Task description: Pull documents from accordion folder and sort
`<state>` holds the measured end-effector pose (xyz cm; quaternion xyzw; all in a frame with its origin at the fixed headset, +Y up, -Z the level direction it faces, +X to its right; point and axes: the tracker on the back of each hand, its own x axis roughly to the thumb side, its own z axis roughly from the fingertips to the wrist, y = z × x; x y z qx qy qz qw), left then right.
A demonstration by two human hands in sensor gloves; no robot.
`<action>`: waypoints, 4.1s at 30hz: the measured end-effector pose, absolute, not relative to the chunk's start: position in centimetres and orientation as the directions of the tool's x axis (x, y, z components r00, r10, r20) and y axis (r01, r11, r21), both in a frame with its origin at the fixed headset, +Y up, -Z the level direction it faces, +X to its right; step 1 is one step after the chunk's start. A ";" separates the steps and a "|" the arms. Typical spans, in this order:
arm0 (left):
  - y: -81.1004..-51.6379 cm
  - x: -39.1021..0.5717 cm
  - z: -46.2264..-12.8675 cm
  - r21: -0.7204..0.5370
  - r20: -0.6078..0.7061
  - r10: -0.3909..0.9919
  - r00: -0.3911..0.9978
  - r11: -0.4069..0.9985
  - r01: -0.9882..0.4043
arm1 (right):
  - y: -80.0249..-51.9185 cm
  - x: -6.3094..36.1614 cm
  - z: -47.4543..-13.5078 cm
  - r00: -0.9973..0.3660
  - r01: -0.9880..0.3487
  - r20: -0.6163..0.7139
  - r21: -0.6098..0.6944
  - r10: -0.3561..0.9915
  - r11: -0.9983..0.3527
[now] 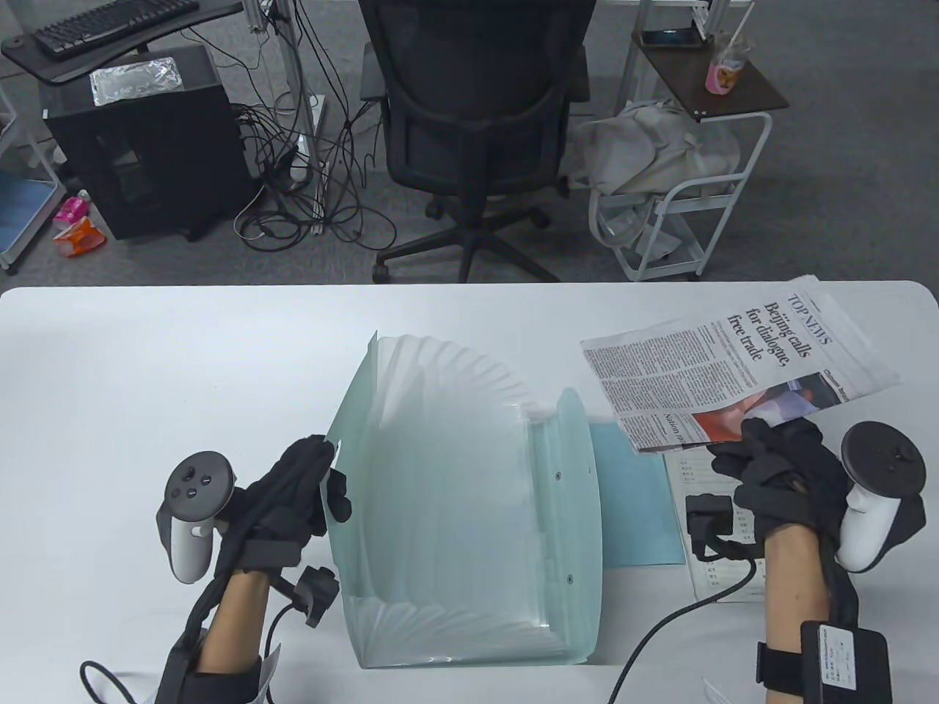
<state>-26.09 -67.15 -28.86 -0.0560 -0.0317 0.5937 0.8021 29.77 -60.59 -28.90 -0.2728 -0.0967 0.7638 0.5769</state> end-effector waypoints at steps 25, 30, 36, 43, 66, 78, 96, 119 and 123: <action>-67.1 -26.0 -29.0 -0.140 -0.015 0.957 0.288 0.284 -0.949 | -76.5 30.5 -29.2 -0.089 -0.788 -0.605 -0.443 0.791 -0.428; -67.2 -26.1 -29.0 -0.133 -0.015 0.957 0.290 0.285 -0.949 | -76.9 30.5 -28.7 -0.099 -0.785 -0.656 -0.411 0.748 -0.464; -67.2 -26.1 -29.0 -0.131 -0.015 0.957 0.290 0.286 -0.949 | -76.8 30.6 -27.9 -0.248 -0.761 -0.750 -0.241 0.613 -0.602; -67.2 -26.1 -29.0 -0.135 -0.013 0.956 0.293 0.288 -0.948 | -75.7 30.8 -27.6 -0.466 -0.689 -0.784 0.030 0.410 -0.724; -67.7 -25.4 -29.4 -0.147 -0.002 0.967 0.254 0.251 -0.957 | -66.8 19.4 -31.4 -0.908 -0.393 -0.050 -0.241 0.415 -0.888; -66.5 -25.6 -30.4 -0.204 -0.051 0.962 0.268 0.252 -0.946 | -66.5 20.8 -31.4 -0.879 -0.452 -0.047 -0.229 0.474 -0.862; -67.7 -8.3 -32.5 -0.333 0.038 0.508 0.861 0.819 -0.468 | -66.8 20.0 -31.4 -0.881 -0.464 -0.006 -0.197 0.474 -0.864; -75.1 -1.0 -33.8 -0.369 0.020 0.109 0.994 0.925 -0.094 | -67.0 20.1 -31.2 -0.866 -0.494 0.009 -0.171 0.500 -0.853; -74.4 -0.4 -33.2 -0.284 0.055 -0.019 0.998 0.958 0.034 | -67.0 20.2 -31.1 -0.871 -0.486 0.006 -0.168 0.492 -0.858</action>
